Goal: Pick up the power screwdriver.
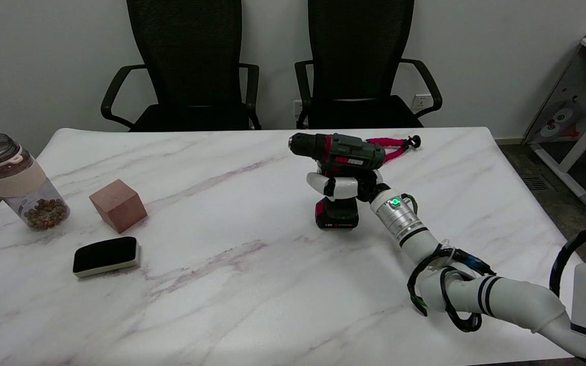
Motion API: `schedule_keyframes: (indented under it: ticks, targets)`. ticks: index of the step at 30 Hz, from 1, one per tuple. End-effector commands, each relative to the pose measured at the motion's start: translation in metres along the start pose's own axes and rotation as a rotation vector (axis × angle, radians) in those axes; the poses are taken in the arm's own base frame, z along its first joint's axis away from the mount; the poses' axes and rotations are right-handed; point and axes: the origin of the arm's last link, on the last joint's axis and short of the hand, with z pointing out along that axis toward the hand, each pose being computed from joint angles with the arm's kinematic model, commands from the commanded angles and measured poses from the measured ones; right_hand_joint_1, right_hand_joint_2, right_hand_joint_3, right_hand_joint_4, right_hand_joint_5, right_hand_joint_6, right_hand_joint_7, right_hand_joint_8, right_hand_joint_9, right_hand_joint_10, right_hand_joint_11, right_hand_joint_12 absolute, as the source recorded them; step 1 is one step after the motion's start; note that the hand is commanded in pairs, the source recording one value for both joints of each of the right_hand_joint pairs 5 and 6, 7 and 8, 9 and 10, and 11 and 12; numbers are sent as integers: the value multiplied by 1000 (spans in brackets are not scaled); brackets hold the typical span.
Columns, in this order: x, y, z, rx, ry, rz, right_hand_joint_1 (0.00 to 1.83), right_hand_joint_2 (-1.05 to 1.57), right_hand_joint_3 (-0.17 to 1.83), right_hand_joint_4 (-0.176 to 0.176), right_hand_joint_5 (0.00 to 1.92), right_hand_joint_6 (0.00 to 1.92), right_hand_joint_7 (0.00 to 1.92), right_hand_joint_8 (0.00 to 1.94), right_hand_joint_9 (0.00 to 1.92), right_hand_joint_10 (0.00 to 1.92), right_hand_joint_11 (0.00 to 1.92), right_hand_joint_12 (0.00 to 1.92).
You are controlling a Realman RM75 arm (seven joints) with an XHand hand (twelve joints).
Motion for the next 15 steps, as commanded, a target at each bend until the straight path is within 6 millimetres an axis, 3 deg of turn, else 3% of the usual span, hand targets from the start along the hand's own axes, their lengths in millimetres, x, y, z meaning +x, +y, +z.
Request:
schedule_keyframes:
  ticks: [1,8,9,10,15]
  targets:
    - [-9,-2,1,13,-12,25,1103,766,884,176,1920,1920,1920,1920,1920,1920,1848,1848]
    - [-12,-5,2,25,-16,36,1096,764,814,176,1920,1920,1920,1920,1920,1920,1905,1905]
    - [-13,-6,2,30,-18,38,1098,769,809,149,1920,1920,1920,1920,1920,1920,1908,1908]
    - [-14,-8,3,37,-19,42,1106,785,801,32,1920,1920,1920,1920,1920,1920,1915,1915]
    - [-16,-17,4,82,-19,58,1111,822,786,33,1920,1920,1920,1920,1920,1920,1920,1920]
